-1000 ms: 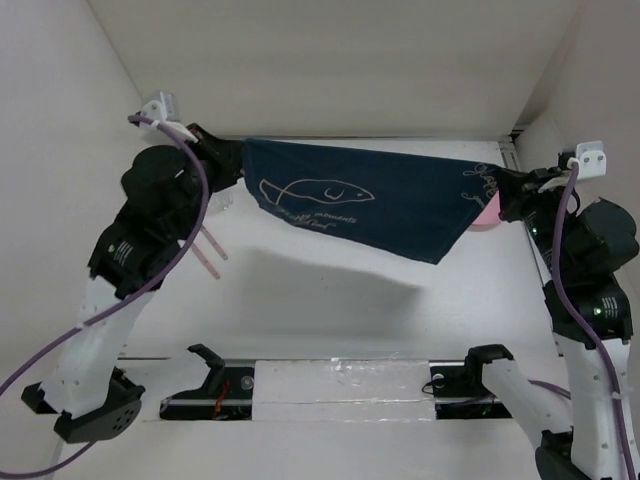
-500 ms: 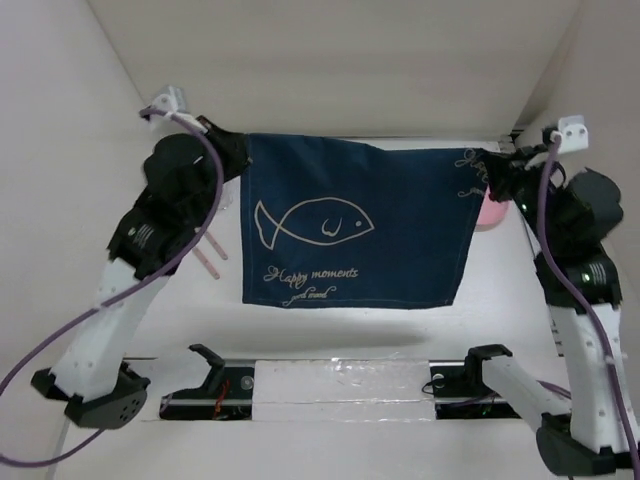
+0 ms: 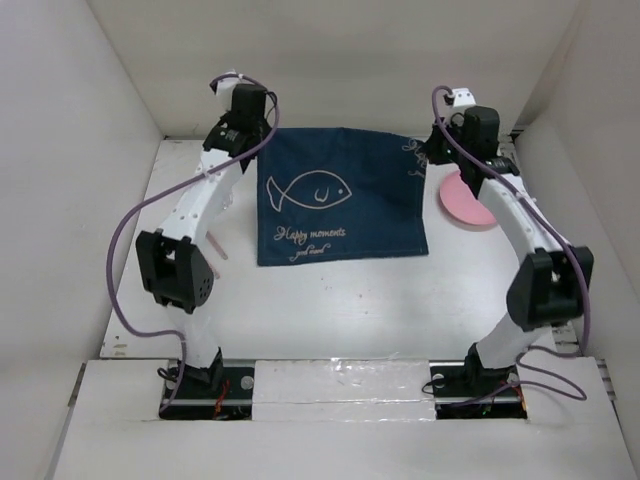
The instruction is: Set the dinner table for one person
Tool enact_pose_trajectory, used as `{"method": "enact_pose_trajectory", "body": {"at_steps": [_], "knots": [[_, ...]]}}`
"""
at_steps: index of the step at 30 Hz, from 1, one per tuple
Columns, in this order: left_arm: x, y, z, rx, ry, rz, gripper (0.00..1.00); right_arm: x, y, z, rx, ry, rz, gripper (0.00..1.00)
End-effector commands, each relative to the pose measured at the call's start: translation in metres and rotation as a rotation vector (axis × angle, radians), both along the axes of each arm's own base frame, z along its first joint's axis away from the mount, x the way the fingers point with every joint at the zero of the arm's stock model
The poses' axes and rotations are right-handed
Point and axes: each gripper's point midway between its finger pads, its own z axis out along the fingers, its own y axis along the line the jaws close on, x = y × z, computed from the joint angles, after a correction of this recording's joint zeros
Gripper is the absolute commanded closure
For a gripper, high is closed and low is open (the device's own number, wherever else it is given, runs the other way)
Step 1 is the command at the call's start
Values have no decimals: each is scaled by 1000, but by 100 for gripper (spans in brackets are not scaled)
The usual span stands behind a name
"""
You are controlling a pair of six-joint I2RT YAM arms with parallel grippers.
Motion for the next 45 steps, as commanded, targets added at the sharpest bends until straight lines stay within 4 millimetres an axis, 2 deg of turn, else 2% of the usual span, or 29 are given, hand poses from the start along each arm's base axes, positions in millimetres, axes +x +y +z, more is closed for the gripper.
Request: {"method": "enact_pose_trajectory", "body": {"at_steps": [1, 2, 3, 4, 5, 6, 7, 8, 9, 10, 11, 13, 14, 15, 18, 19, 20, 21, 22, 23, 24, 26, 32, 35, 36, 37, 41, 42, 45], "knots": [[33, 12, 38, -81, -104, -1, 100, 42, 10, 35, 18, -134, 40, 93], [40, 13, 34, -86, -94, -7, 98, 51, 11, 34, 18, -135, 40, 78], [46, 9, 34, -92, -97, -18, 82, 65, 7, 12, 12, -83, 30, 49], [51, 16, 31, -82, -84, 5, 64, 75, 6, 39, 13, -126, 20, 28], [59, 17, 39, -71, -104, 12, 45, 80, 2, 44, 5, -121, -5, 9], [60, 19, 45, -66, -114, 28, 10, 81, 0, 45, -1, -97, -16, 3], [59, 22, 61, -48, -143, 26, 0, 81, 5, 72, -13, -148, -28, 0], [59, 22, 61, -48, -143, 26, 0, 79, 10, 76, -27, -154, -13, 0], [54, 24, 78, -50, -177, 23, 0, 76, 7, 81, -42, -160, -58, 0], [49, 25, 83, -41, -187, 18, 0, 66, 16, 96, -46, -182, -65, 0], [46, 25, 91, -51, -210, 10, 0, 60, 18, 86, -60, -155, -81, 0], [26, 11, 87, -39, -194, -30, 0, 51, 14, 75, -96, -132, -154, 0], [20, 6, 82, -36, -179, -42, 0, 38, 25, 50, -95, -74, -160, 0], [14, 0, 73, -45, -153, -57, 0, 33, 26, 36, -114, -55, -176, 0], [-6, -20, 14, -123, -11, -116, 0, 14, 51, -21, -102, 46, -138, 0], [-16, -20, -24, -125, 70, -118, 0, 11, 54, -40, -98, 86, -123, 0], [-21, -23, -45, -135, 112, -126, 0, 8, 63, -54, -91, 111, -102, 0], [-26, -28, -63, -163, 153, -135, 0, 7, 66, -82, -97, 165, -89, 0], [-29, -30, -77, -167, 176, -147, 0, 5, 70, -96, -91, 204, -76, 0], [-39, -30, -103, -162, 233, -155, 0, 3, 77, -108, -85, 244, -37, 0], [-44, -30, -114, -168, 261, -155, 0, -1, 82, -130, -106, 322, -33, 0], [-50, -28, -150, -149, 339, -145, 0, -3, 80, -149, -144, 371, -62, 0], [-70, -30, -206, -33, 496, -119, 0, -10, 82, -182, -213, 465, -73, 0], [-82, -43, -231, 2, 575, -146, 0, -26, 85, -205, -233, 558, -23, 0], [-86, -44, -236, 17, 589, -147, 0, -26, 85, -205, -233, 558, -23, 0], [-96, -47, -249, 34, 624, -158, 0, -33, 82, -214, -245, 586, -23, 0], [-117, -35, -276, 60, 695, -125, 0, -59, 82, -238, -290, 655, 4, 0], [-123, -32, -282, 67, 714, -123, 0, -72, 77, -252, -300, 698, -2, 0], [-146, -26, -298, 78, 749, -121, 0, -93, 92, -271, -262, 733, 65, 1]]}}
